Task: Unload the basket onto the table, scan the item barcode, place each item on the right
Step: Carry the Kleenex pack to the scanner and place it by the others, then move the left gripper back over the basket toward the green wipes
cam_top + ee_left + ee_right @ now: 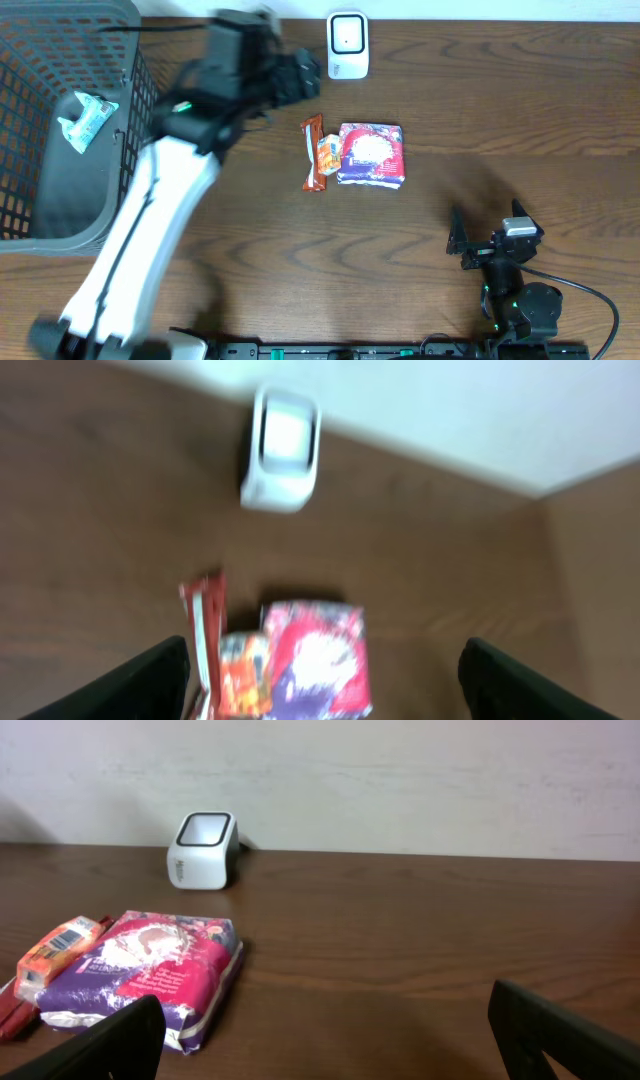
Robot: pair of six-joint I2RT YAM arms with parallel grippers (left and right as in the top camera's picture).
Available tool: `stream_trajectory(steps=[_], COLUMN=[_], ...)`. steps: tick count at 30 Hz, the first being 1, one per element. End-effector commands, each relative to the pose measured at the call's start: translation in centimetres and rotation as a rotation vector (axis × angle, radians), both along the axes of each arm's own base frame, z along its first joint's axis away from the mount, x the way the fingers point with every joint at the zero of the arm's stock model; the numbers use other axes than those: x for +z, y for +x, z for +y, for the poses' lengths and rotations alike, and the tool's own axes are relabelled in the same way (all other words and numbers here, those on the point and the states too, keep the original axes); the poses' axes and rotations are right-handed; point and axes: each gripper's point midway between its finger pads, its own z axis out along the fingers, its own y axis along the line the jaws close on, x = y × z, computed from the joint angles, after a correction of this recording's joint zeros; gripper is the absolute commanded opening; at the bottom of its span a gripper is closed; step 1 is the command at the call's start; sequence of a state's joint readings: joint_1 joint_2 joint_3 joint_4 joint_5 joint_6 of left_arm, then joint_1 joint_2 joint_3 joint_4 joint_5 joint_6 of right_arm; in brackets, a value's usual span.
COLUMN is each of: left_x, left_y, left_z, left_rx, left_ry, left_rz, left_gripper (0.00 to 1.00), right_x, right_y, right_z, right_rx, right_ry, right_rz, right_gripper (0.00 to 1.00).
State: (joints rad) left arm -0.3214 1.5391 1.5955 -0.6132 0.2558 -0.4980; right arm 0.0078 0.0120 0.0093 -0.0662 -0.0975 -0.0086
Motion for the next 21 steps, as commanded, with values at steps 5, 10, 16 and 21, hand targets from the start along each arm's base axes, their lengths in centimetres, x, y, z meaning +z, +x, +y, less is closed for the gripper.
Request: stream_trajectory(steps=[5, 10, 16, 21], left_x=[8.3, 10.4, 13.5, 17.3], left_y=[-1.5, -1.7, -1.0, -1.1], left_z=[8.4, 13.5, 20.0, 24.5], left_rx=[0.181, 0.302, 0.451, 0.555], left_ry=[-0.037, -0.027, 0.003, 0.020], left_rz=[-0.205, -0.274, -0.412, -0.571], left_gripper=[0.87, 0.87, 0.88, 0.87], right_x=[-0.1, -0.1, -0.1, -0.1], right_y=[0.0, 0.0, 0.0, 0.0], right_z=[-0.2, -0.2, -0.2, -0.2], right_rx=[-0.008, -0.008, -0.008, -0.008], right_ry=[-0.007, -0.007, -0.007, -0.007], right_rz=[-0.001, -0.001, -0.001, -0.001], right_gripper=[0.99, 0.99, 0.99, 0.99])
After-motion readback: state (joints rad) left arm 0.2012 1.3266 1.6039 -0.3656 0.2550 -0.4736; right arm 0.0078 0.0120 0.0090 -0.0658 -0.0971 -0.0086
